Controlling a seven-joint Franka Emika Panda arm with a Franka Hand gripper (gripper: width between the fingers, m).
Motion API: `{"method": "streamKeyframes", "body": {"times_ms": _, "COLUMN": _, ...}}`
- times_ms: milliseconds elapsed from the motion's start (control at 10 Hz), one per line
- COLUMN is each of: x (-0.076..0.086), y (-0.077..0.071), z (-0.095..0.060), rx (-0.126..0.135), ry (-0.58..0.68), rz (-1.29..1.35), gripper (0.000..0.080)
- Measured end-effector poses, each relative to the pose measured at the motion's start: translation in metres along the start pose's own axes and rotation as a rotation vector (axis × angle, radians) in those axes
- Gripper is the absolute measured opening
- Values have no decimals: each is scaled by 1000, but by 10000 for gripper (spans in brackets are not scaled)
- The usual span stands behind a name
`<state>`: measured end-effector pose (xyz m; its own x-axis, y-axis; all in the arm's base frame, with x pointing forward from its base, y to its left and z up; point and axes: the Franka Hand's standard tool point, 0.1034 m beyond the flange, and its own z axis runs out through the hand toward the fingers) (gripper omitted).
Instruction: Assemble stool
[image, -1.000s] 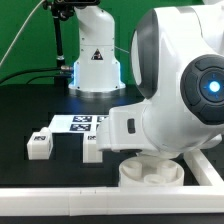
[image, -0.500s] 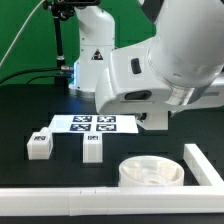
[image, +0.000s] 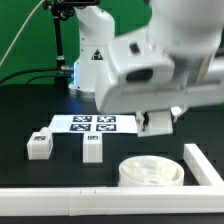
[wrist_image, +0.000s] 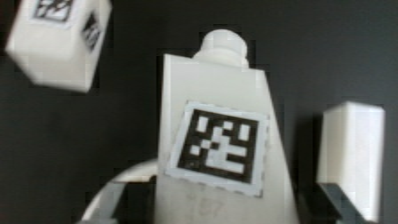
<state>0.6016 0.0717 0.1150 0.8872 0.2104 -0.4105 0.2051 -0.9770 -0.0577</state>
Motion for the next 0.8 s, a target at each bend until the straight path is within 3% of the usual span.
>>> {"method": "streamKeyframes", "body": {"times_ms": 100, "x": 10, "y": 1, "z": -30, "rx": -22, "ry": 110, "rz": -29, "gripper": 325}}
{"method": "streamKeyframes", "body": {"times_ms": 200, "x": 13, "y": 1, "z": -38, "rx": -25, "ry": 188, "rz": -27, "gripper": 325}}
{"method": "streamKeyframes", "body": {"times_ms": 300, "x": 13, "y": 2, "z": -30, "rx": -28, "ry": 234, "rz": -23, "gripper": 325}}
{"method": "streamKeyframes", "body": {"times_ms": 500, "x": 24, "y": 6, "z": -35, "rx": -51, "ry": 415, "rz": -29, "gripper": 325}}
{"method": "streamKeyframes", "body": {"times_ms": 600, "x": 30, "y": 10, "z": -38, "rx": -89, "ry": 536, "rz": -72, "gripper": 325}}
{"method": "streamKeyframes", "body": {"times_ms": 800, "x": 39, "y": 17, "z": -59, "rx": -135, "ry": 689, "rz": -116, "gripper": 325}}
